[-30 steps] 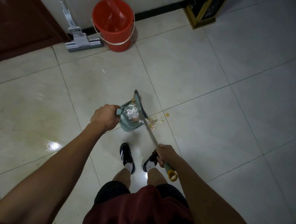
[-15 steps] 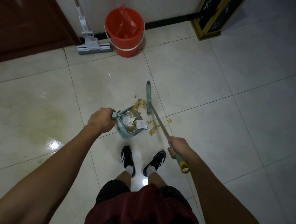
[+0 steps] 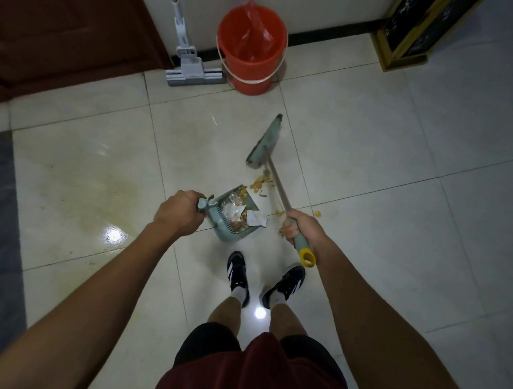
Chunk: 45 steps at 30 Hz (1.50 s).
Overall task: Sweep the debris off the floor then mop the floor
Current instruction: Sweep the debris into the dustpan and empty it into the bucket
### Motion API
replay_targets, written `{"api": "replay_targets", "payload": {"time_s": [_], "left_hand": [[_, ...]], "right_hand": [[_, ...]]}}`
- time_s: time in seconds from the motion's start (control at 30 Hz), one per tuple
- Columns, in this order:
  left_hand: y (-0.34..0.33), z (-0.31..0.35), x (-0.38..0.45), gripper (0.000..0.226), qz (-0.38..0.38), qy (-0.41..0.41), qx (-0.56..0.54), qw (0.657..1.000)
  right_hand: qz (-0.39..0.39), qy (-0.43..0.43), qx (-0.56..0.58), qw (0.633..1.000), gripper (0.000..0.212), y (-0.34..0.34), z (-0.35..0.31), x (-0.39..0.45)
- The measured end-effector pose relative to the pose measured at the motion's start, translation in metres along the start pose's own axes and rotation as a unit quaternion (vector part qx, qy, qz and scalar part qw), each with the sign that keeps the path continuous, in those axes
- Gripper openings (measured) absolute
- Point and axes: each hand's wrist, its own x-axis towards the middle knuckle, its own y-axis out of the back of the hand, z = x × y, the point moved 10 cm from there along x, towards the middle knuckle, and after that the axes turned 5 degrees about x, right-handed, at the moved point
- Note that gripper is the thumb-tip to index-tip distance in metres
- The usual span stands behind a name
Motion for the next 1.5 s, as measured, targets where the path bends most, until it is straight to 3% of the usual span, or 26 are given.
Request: {"api": "replay_targets", "payload": {"time_s": [0.1,0.2,0.27,0.33,0.43,0.5,0.6,0.7,0.97,1.17,1.27,1.37,1.5], "left_hand": [[-0.001,-0.002,0.002,0.013,0.002,-0.002,0.003,1.000],[0.000,-0.004,0.006,0.012,0.001,-0.004,0.004,1.000],[0.002,-0.005,0.007,0.012,0.001,-0.005,0.004,1.000],[0.003,-0.005,0.009,0.012,0.000,-0.007,0.004,1.000],[0.005,0.003,0.010,0.013,0.000,-0.019,0.006,1.000],[0.006,0.009,0.010,0.012,-0.002,-0.029,0.008,1.000],[0.006,0.018,0.010,0.011,-0.003,-0.039,0.020,0.999],[0.006,0.021,0.010,0.012,-0.001,-0.041,0.021,0.999],[-0.005,0.039,-0.009,0.012,0.006,-0.056,0.045,0.997],[-0.014,0.069,-0.028,0.015,0.022,-0.076,0.085,0.993],[-0.023,0.087,-0.045,0.017,0.031,-0.088,0.109,0.990],[-0.033,0.102,-0.060,0.022,0.037,-0.095,0.126,0.987],[-0.043,0.115,-0.076,0.023,0.043,-0.096,0.138,0.985]], "right_hand": [[-0.044,-0.033,0.070,0.996,0.007,-0.028,-0.001,0.018],[-0.040,-0.049,0.066,0.996,0.015,-0.034,0.000,0.034],[-0.005,-0.049,0.009,0.999,0.028,-0.028,0.003,0.038],[0.056,0.004,-0.140,0.988,0.031,-0.016,-0.003,0.039],[0.127,0.107,-0.397,0.902,0.025,-0.008,-0.018,0.034],[0.137,0.131,-0.505,0.842,0.029,-0.007,-0.017,0.038],[0.150,0.118,-0.599,0.778,0.030,0.000,-0.006,0.042],[0.164,0.102,-0.626,0.755,0.026,0.013,0.006,0.035],[0.182,0.066,-0.616,0.763,0.010,0.084,0.041,0.004],[0.178,0.045,-0.614,0.768,0.022,0.157,0.070,-0.027],[0.185,0.053,-0.585,0.788,0.025,0.186,0.075,-0.041],[0.187,0.079,-0.518,0.831,0.024,0.206,0.071,-0.060],[0.192,0.130,-0.480,0.846,0.022,0.225,0.068,-0.085]]}}
